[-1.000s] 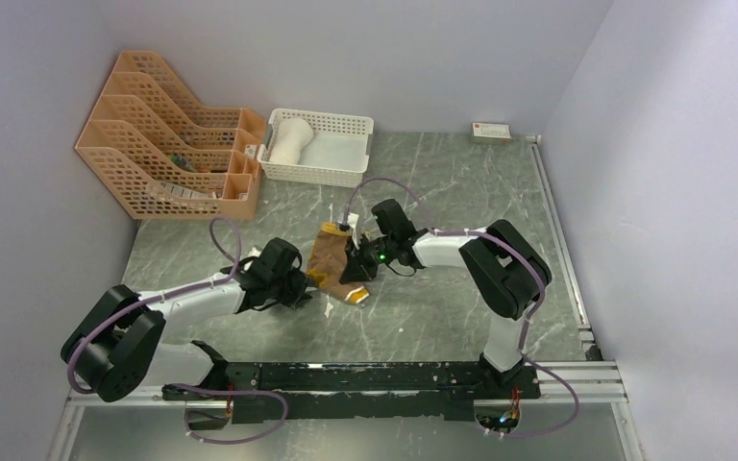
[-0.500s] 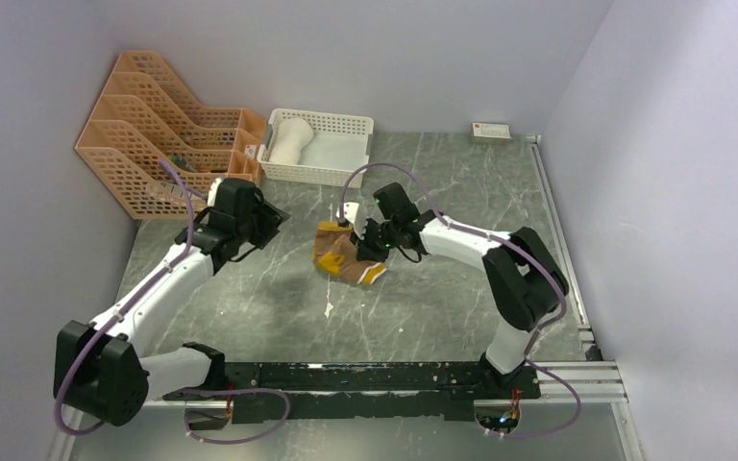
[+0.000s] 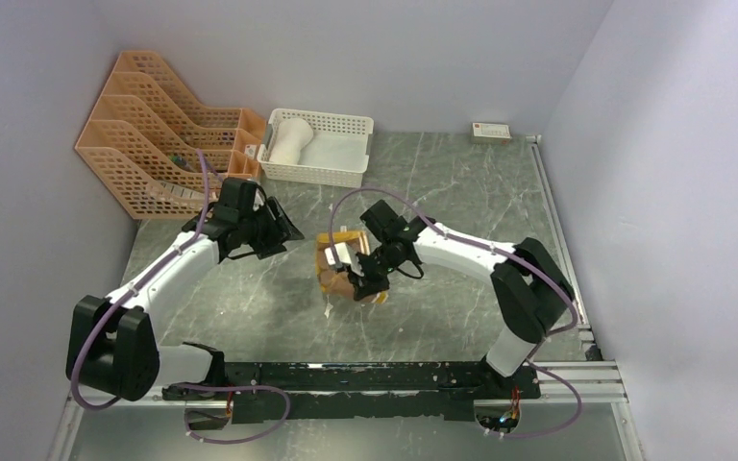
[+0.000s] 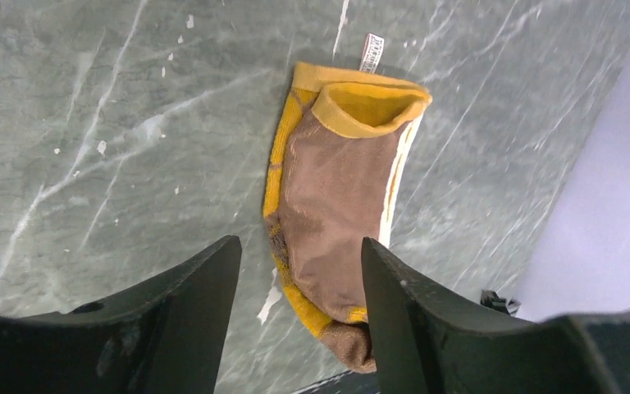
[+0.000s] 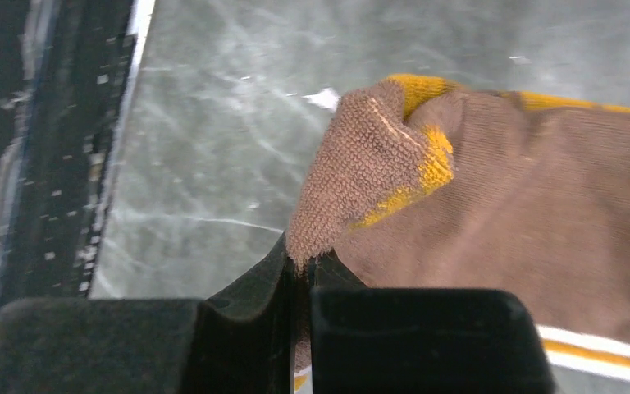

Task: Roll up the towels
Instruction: Roll the towel at the center of the board.

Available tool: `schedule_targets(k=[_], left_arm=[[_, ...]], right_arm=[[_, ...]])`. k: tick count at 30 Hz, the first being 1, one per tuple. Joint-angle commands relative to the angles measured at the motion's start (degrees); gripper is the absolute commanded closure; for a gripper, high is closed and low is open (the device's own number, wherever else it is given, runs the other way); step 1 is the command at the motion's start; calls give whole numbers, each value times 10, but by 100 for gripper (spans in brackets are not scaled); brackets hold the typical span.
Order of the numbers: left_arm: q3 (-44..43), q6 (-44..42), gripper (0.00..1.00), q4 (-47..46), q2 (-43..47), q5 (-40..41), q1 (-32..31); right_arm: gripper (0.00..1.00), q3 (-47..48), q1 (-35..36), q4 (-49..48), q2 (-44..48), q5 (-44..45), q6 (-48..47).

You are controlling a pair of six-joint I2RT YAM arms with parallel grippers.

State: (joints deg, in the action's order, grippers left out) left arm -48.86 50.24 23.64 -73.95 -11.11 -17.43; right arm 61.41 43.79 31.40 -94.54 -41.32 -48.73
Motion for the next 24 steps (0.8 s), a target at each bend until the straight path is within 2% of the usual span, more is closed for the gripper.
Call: schedule_targets(k=[1, 8, 13, 17, 21, 24], left_arm=[[-36, -110, 31, 67, 17, -52, 8], [-32, -198, 32, 93, 59, -134, 9], [6, -212, 34, 89, 84, -164, 8], [38, -186, 38, 92, 101, -167, 7], [81, -130, 39, 107, 132, -119, 9], [132, -81, 39, 76, 137, -178, 12]], right_arm=[[100, 18, 11, 114, -56, -111, -63], [100, 188, 10, 290, -241, -193, -131], [100, 311, 10, 351, -356, -202, -111], [100, 395, 8, 397, -445, -205, -90], [100, 414, 3, 403, -474, -217, -80], [100, 411, -7, 397, -491, -224, -69]])
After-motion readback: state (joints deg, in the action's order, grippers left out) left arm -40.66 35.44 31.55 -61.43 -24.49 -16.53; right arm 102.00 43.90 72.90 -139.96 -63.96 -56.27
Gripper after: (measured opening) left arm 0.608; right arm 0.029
